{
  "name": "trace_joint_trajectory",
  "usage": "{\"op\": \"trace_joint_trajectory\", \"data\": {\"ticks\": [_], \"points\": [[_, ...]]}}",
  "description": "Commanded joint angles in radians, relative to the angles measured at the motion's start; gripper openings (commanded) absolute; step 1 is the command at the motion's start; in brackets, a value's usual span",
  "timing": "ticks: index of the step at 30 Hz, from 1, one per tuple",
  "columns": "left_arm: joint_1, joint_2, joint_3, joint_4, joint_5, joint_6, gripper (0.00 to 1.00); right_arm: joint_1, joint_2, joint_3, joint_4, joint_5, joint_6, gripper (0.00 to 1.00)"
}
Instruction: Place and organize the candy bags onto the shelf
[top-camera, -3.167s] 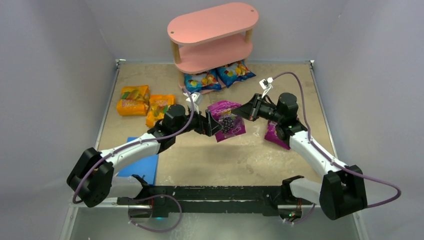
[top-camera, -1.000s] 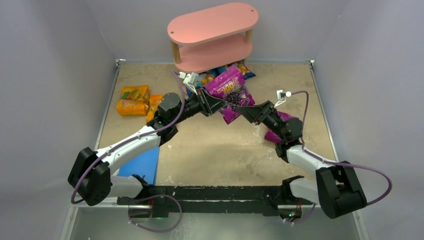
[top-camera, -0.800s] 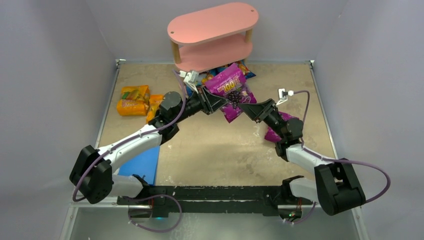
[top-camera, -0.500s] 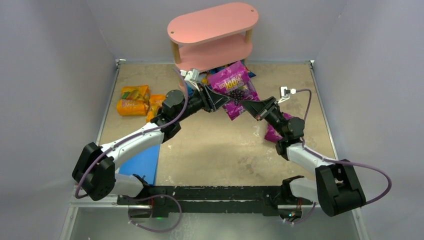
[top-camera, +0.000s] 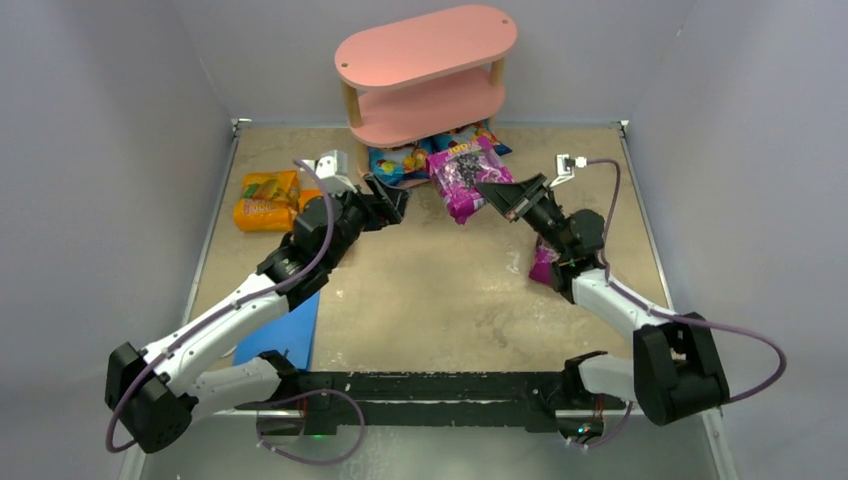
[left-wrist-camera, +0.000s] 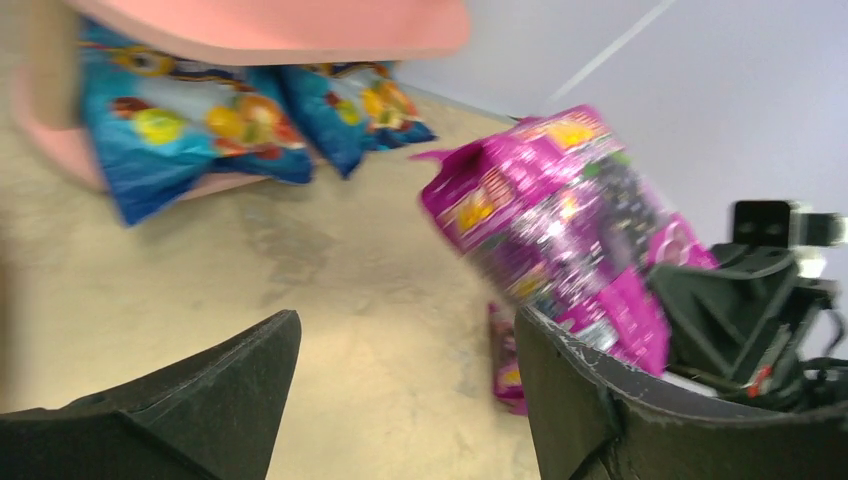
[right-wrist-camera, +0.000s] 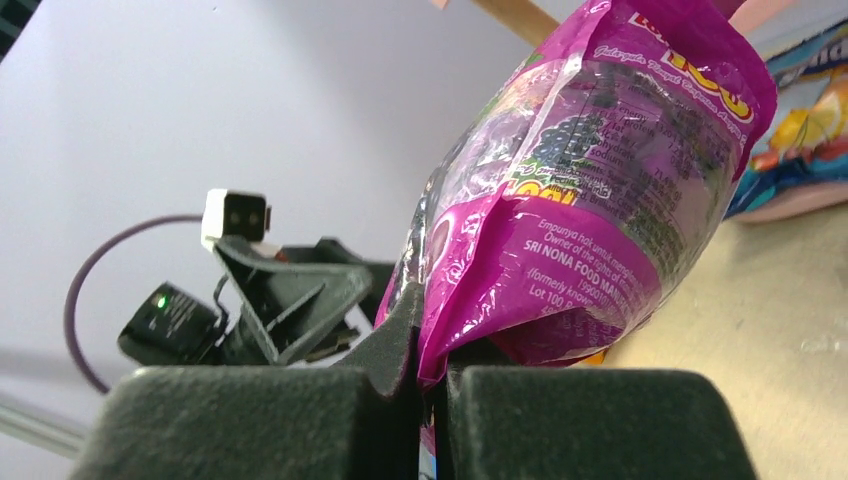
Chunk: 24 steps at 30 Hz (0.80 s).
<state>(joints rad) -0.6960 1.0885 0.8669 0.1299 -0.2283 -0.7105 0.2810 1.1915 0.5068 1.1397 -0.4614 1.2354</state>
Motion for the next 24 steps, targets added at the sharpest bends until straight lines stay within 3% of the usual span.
{"op": "trace_joint_trajectory", "data": {"ticks": [1,10,19,24], "points": [[0.000,-0.087,-0.039,-0.221,-0.242,0.036,0.76,0.002,0.095,0.188,0.104,-0.004,-0.087,0.00],[0.000,-0.206,-0.121,-0.418,-0.361,-0.015,0.84,0.009,0.401,0.498,0.156,-0.033,-0.154,0.00],[0.000,-0.284,-0.161,-0.507,-0.375,-0.038,0.85,0.060,0.721,0.816,0.158,-0.045,-0.173,0.00],[0.001,-0.325,-0.195,-0.503,-0.350,-0.053,0.85,0.110,0.907,1.057,-0.044,0.008,-0.264,0.00]]}}
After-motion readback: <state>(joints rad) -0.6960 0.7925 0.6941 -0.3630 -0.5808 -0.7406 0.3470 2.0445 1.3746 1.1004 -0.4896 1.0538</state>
